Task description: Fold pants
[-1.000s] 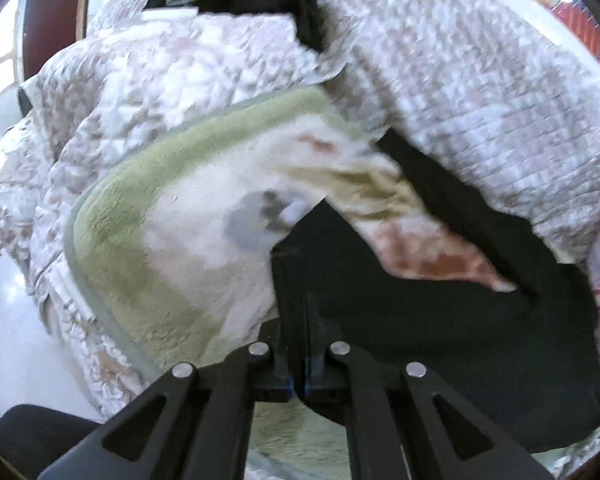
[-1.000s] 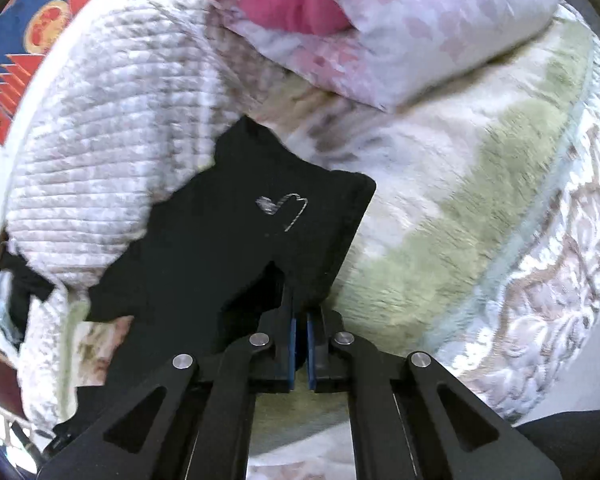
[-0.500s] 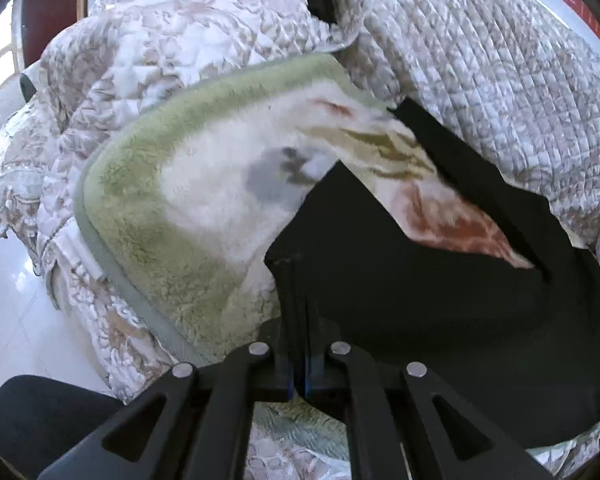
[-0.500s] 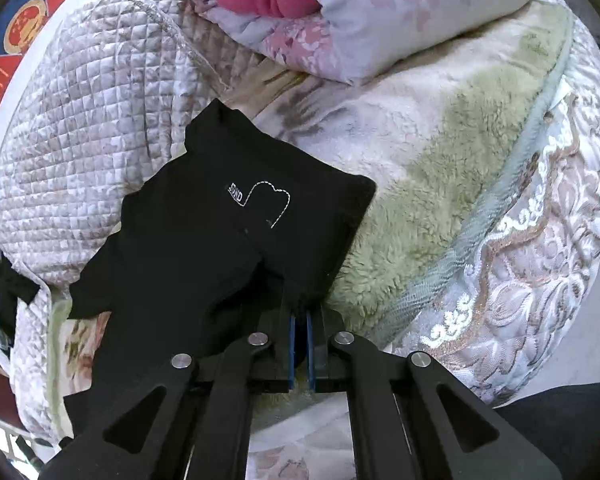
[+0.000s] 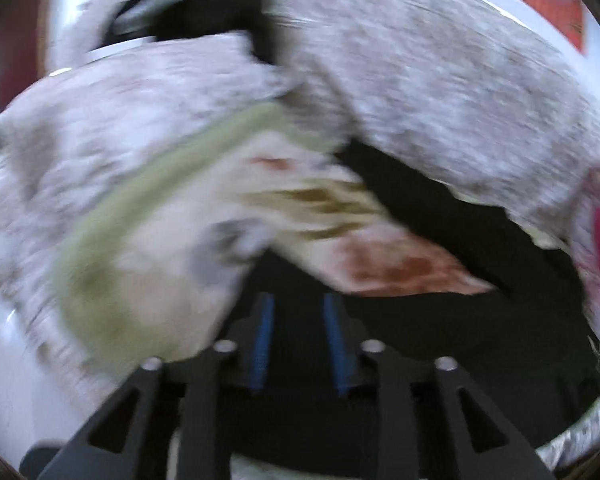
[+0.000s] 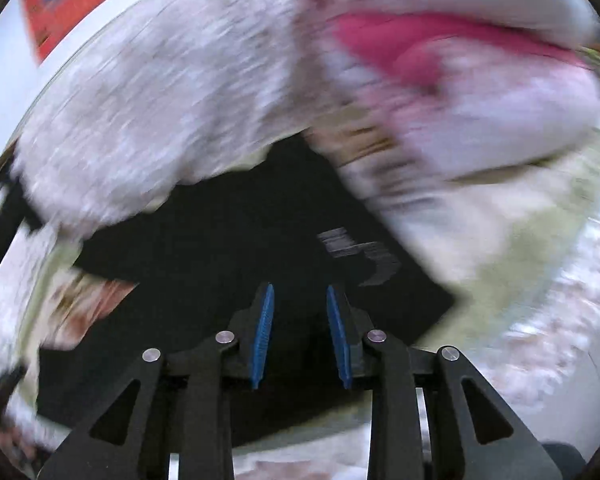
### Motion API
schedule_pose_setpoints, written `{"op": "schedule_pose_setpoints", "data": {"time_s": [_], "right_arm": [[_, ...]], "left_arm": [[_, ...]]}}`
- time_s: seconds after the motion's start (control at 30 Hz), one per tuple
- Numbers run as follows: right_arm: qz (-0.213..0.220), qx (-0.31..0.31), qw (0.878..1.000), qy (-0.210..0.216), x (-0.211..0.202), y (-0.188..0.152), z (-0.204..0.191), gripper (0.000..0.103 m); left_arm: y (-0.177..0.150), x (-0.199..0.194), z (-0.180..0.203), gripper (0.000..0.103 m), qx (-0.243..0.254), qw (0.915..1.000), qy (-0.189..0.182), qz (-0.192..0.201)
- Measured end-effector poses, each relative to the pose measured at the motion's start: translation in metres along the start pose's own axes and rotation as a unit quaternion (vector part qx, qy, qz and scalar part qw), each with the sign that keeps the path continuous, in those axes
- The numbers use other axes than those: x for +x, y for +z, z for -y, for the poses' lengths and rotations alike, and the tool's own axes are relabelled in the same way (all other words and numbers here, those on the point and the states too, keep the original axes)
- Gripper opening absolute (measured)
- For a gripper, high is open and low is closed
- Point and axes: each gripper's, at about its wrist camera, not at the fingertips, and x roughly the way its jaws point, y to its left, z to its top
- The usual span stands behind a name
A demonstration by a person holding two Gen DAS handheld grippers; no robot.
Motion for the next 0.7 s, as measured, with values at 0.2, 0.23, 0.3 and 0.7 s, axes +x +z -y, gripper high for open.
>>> {"op": "schedule_pose_setpoints", "data": {"time_s": [0.2, 0.23, 0.3, 0.7], "right_arm": [[-0.022, -0.064, 0.997, 0.039, 0.03, 0.009, -0.042, 0.028], [-0.022, -0.072, 0.996, 0.045, 0.033, 0.011, -0.046, 0.028], [-0.025, -0.078, 0.995, 0.053, 0.042, 0.016, -0.055, 0.028], [-0.047, -0.058, 0.996, 0.044, 0.071, 0.008, -0.044, 0.028]], "left_arm": [[0.026, 0.047, -0.002, 0.064, 0.034, 0.9977, 0.05, -0.03], [0.027, 0.056, -0.001, 0.064, 0.046, 0.9966, 0.057, -0.039], [0.025, 0.069, -0.002, 0.064, 0.056, 0.9946, 0.069, -0.053], [0.026, 0.073, -0.005, 0.008, 0.036, 0.9943, 0.098, -0.02]]}}
